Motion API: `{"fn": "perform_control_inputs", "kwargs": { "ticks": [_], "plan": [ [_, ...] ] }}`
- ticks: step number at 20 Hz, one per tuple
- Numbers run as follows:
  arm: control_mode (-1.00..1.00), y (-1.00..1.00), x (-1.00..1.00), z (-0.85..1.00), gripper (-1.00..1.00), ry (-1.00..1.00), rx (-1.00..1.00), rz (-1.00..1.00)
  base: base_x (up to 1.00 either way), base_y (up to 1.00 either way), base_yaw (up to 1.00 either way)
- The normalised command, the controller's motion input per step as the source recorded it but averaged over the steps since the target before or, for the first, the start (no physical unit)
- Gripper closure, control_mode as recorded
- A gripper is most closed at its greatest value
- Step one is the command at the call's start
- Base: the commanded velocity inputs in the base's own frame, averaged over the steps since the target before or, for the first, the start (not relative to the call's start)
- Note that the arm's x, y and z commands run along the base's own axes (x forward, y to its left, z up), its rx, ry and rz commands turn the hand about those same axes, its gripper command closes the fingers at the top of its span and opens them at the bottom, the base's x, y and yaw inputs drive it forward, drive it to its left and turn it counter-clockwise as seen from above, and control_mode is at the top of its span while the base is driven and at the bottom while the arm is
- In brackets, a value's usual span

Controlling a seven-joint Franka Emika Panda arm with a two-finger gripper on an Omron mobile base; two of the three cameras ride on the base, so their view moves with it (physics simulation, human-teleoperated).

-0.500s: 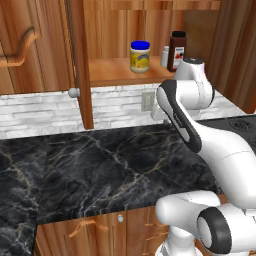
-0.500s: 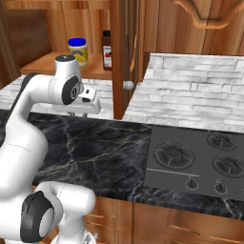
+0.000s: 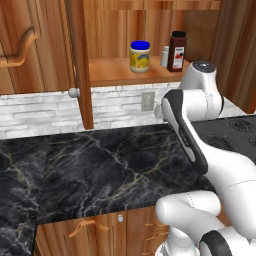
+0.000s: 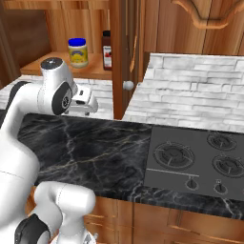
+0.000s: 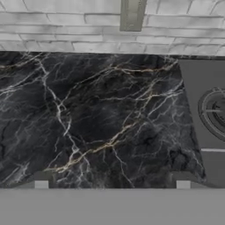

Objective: Collect the paprika, mayonnaise, and shaker from the cabinet and place them next to the stove.

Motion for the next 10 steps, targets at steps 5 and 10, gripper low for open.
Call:
{"fn": "perform_control_inputs", "kwargs": {
  "ticks": [5,10],
  "plan": [
    [-1.00,-0.19,0.17,0.48,-1.00,-0.36,0.00,-0.08,0.00,0.00,0.00],
    [-1.00,-0.25,0.34,0.72,-1.00,-0.28,0.00,-0.05,0.00,0.00,0.00]
  ]
}}
